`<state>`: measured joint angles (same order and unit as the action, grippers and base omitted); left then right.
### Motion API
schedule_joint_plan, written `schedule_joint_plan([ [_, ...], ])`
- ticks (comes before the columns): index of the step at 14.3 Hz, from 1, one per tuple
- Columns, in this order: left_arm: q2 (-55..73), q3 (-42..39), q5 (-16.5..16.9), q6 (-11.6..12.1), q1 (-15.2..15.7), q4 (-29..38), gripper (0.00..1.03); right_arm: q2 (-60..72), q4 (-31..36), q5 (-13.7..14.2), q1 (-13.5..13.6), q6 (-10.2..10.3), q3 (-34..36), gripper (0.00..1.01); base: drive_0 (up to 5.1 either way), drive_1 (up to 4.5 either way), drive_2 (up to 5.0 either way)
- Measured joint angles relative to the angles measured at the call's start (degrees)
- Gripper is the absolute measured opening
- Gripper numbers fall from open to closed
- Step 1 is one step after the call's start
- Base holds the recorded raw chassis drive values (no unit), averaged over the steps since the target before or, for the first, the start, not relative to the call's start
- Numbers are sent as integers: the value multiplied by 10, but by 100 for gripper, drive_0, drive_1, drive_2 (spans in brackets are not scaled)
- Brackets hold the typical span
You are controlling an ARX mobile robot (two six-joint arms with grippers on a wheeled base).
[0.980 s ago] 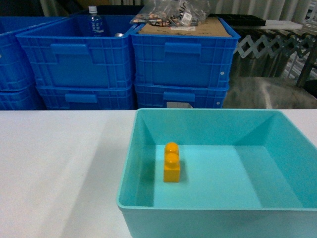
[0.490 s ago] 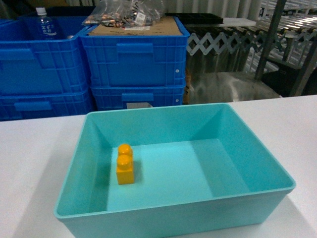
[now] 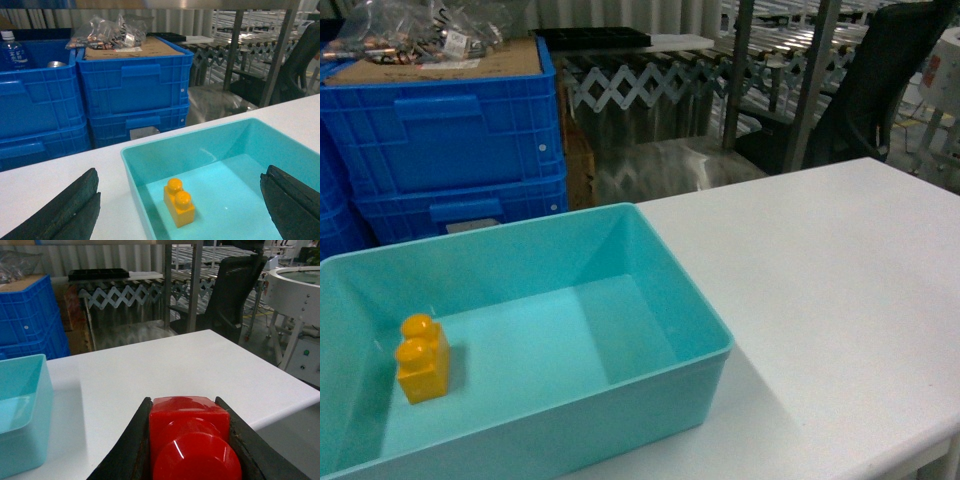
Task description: Pick red block from blue box to shelf
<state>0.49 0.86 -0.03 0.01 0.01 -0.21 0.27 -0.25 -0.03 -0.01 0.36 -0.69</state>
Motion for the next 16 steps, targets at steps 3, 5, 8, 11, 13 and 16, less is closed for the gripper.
schedule_joint_plan([
  [3, 0, 0, 0, 0, 0, 0, 98, 0, 0, 0, 0, 0, 0, 27, -163, -163, -163],
  [5, 0, 0, 0, 0, 0, 0, 98, 0, 0, 0, 0, 0, 0, 27, -163, -163, -163],
  [8, 0, 0, 0, 0, 0, 0, 98, 0, 0, 0, 0, 0, 0, 27, -162, -162, -162],
  [11, 0, 0, 0, 0, 0, 0, 98, 0, 0, 0, 0, 0, 0, 27, -162, -162, -162],
  [13, 0, 0, 0, 0, 0, 0, 98, 0, 0, 0, 0, 0, 0, 27, -162, -162, -162],
  [16, 0, 0, 0, 0, 0, 0, 98, 0, 0, 0, 0, 0, 0, 27, -164, -164, -164],
])
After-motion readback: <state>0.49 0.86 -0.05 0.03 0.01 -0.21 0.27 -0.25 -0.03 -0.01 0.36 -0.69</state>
